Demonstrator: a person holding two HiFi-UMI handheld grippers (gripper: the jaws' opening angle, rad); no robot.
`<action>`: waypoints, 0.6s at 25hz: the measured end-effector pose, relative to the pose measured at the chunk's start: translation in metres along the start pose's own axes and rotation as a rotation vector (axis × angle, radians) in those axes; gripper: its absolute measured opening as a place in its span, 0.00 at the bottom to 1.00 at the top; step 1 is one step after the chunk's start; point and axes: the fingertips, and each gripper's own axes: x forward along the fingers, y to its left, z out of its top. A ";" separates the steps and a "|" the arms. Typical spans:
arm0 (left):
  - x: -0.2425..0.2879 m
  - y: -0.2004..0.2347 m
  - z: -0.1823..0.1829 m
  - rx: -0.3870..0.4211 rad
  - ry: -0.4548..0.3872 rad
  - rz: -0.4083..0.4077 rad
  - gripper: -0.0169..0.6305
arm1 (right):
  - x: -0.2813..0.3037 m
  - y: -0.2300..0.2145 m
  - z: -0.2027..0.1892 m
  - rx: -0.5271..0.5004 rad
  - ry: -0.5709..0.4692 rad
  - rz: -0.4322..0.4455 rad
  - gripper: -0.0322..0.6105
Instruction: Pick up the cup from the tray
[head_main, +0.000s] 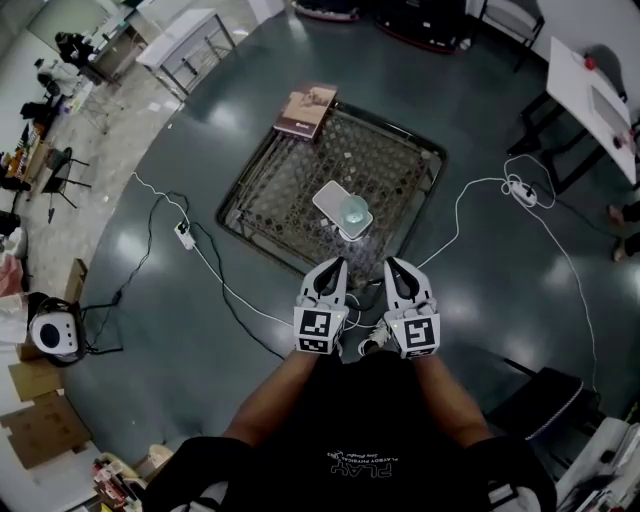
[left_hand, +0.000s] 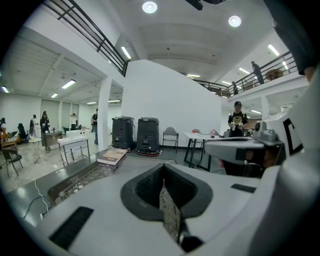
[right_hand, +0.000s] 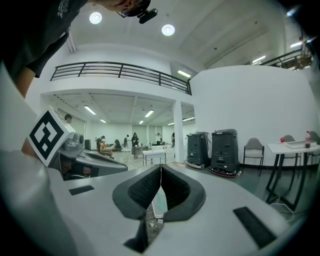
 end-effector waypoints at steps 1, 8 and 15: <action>0.003 0.002 0.000 0.005 0.001 -0.005 0.04 | 0.004 0.000 0.000 0.002 0.000 -0.001 0.07; 0.031 0.019 -0.011 0.044 0.030 -0.070 0.04 | 0.030 -0.001 -0.008 -0.001 0.041 -0.033 0.07; 0.053 0.036 -0.029 0.060 0.049 -0.110 0.04 | 0.052 -0.004 -0.014 -0.001 0.078 -0.083 0.07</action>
